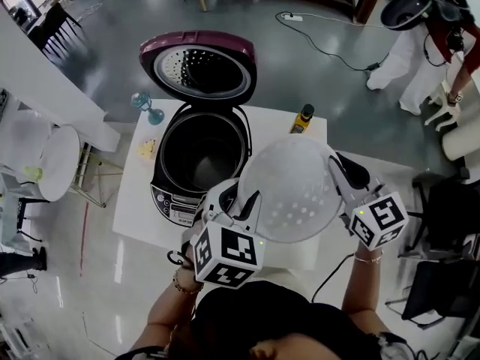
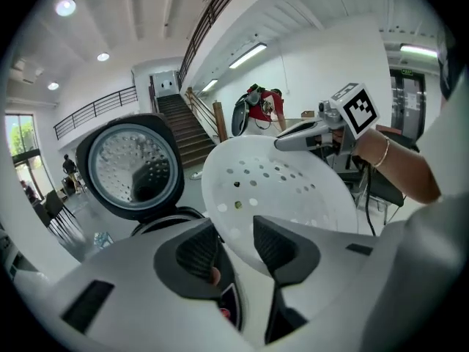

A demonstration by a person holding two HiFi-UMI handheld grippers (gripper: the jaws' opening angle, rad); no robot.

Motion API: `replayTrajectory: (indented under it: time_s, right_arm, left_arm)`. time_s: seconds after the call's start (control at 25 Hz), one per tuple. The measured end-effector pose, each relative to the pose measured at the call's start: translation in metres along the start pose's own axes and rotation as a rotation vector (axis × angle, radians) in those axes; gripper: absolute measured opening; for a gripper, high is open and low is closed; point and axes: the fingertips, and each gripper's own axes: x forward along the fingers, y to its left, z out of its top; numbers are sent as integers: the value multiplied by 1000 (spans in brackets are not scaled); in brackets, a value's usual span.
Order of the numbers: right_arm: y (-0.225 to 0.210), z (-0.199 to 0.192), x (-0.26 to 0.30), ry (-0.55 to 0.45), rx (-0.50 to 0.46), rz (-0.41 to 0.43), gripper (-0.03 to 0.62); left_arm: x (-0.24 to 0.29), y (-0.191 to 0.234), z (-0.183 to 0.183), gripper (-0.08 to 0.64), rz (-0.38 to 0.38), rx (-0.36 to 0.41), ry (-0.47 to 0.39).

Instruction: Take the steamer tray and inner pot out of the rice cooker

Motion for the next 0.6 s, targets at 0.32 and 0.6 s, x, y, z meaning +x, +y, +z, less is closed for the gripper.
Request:
replayTrajectory:
  time_s: [0.32, 0.6]
  right_arm:
    - [-29, -82, 4, 165, 49, 138, 37]
    - [-53, -173, 49, 305, 36, 267, 37]
  left_arm:
    - [51, -67, -43, 163, 22, -86, 153]
    - [123, -99, -94, 163, 32, -244, 268]
